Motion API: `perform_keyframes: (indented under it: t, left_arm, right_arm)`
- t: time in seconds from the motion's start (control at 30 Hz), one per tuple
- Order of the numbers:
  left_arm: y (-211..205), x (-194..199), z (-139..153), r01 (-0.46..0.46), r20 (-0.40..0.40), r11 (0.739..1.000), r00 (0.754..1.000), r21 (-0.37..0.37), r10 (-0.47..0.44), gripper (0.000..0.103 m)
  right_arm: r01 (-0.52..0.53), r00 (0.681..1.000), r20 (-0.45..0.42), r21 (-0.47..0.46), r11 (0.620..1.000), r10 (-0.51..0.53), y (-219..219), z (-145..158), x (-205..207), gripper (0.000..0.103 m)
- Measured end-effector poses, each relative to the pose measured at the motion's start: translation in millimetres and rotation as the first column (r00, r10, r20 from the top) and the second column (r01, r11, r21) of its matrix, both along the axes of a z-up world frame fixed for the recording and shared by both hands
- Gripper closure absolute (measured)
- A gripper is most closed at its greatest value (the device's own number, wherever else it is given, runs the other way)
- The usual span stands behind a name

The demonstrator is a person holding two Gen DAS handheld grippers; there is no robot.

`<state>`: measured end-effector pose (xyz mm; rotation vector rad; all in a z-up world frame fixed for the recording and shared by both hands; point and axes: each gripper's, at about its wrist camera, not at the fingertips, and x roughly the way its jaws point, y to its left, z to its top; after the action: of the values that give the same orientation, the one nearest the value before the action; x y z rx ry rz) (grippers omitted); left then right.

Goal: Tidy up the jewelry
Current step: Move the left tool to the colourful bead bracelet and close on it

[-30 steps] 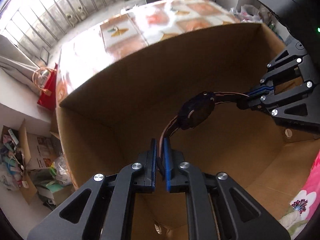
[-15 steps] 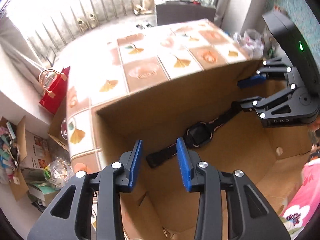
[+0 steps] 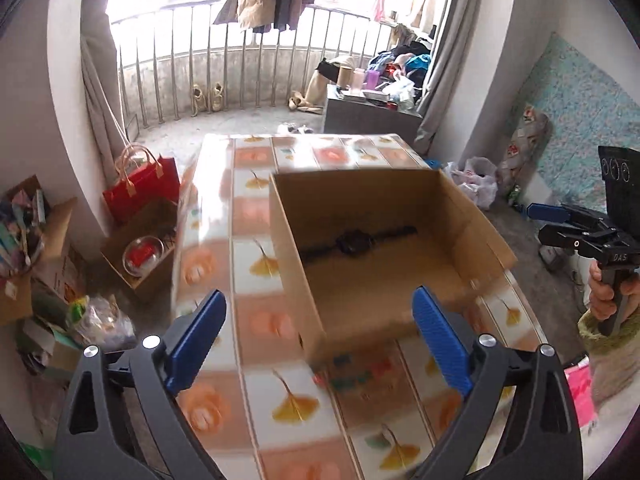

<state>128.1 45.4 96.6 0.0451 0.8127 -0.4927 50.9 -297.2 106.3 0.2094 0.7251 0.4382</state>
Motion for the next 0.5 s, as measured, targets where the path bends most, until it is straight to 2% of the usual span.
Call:
perform_keyframes:
  t: [0.1, 0.2, 0.27, 0.33, 0.4, 0.47, 0.5]
  left_arm:
    - [-4.5, -29.4, -40.4, -0.008, -0.058, 1.0, 0.998, 0.027, 0.01, 0.01]
    - [-12.7, -40.9, -89.3, -0.025, -0.136, 0.998, 0.99, 0.055, 0.033, 0.01]
    - [-17.5, -44.3, -111.9, -0.055, -0.152, 0.996, 0.986, 0.072, 0.066, 0.01]
    - [-19.6, -40.4, -127.9, -0.092, -0.169, 0.993, 0.98, 0.068, 0.103, 0.01]
    - [-17.3, -41.2, -134.1, -0.113, -0.157, 0.993, 0.98, 0.041, 0.118, 0.01]
    - [-15.9, -38.2, -135.0, -0.119, -0.135, 0.993, 0.983, 0.02, 0.121, 0.011]
    - [-15.1, -35.6, -135.7, -0.119, -0.122, 0.993, 0.985, 0.009, 0.12, 0.016]
  right_arm:
    - [-0.008, 0.996, -0.09, 0.054, 0.999, 0.013, 25.0, -39.0, -26.8, 0.032]
    - [0.008, 0.981, -0.194, 0.086, 0.996, 0.009, 53.8, -87.3, -34.2, 0.032]
    - [0.038, 0.97, -0.243, 0.118, 0.992, -0.008, 72.0, -109.4, -34.9, 0.037]
    - [0.062, 0.96, -0.28, 0.161, 0.985, -0.014, 77.2, -122.6, -31.4, 0.046]
    - [0.083, 0.952, -0.306, 0.219, 0.972, -0.012, 83.3, -130.0, -23.0, 0.05]
    - [0.102, 0.953, -0.301, 0.222, 0.97, -0.031, 88.2, -133.9, -17.0, 0.054]
    - [0.109, 0.954, -0.298, 0.222, 0.969, -0.039, 88.7, -135.8, -13.4, 0.055]
